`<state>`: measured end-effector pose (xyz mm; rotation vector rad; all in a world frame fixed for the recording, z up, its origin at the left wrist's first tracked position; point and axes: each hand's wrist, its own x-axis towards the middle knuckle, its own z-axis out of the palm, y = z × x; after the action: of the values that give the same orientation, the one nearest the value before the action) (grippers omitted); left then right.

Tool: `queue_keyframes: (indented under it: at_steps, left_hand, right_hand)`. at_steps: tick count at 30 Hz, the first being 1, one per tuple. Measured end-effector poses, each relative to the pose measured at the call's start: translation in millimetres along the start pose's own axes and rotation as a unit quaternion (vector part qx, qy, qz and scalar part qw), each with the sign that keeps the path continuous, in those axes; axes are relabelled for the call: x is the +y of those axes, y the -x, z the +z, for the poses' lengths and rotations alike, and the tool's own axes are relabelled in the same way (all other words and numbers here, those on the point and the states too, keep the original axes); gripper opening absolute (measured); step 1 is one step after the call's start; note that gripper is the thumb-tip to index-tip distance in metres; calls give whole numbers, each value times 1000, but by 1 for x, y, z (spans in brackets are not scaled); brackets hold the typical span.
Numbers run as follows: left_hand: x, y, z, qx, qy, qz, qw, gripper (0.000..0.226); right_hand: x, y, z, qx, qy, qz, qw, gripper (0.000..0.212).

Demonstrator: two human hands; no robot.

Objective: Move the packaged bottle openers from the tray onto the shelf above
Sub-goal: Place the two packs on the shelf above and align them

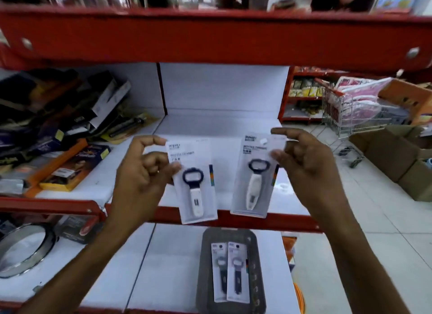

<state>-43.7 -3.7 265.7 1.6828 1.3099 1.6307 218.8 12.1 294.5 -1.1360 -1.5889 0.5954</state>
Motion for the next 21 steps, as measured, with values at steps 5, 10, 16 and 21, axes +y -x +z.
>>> queue_keyframes:
  at_steps: [5,10,16,21]
  left_hand:
    - [-54,-75,16,9,8,-56,998,36]
    - [-107,-92,39,-61,-134,-129,981,22]
    - [-113,-85,32,-199,-338,-10,920,42]
    - [-109,-86,28,-384,-337,-62,858,90]
  right_hand:
    - [51,-76,35,-52,-70,82,993,31]
    - [110,-92,78,-91,-5,190,978,20]
    - [115,-69,79,-140,207,122,961,43]
    - [97,-55,74,-311,266,51,911,51]
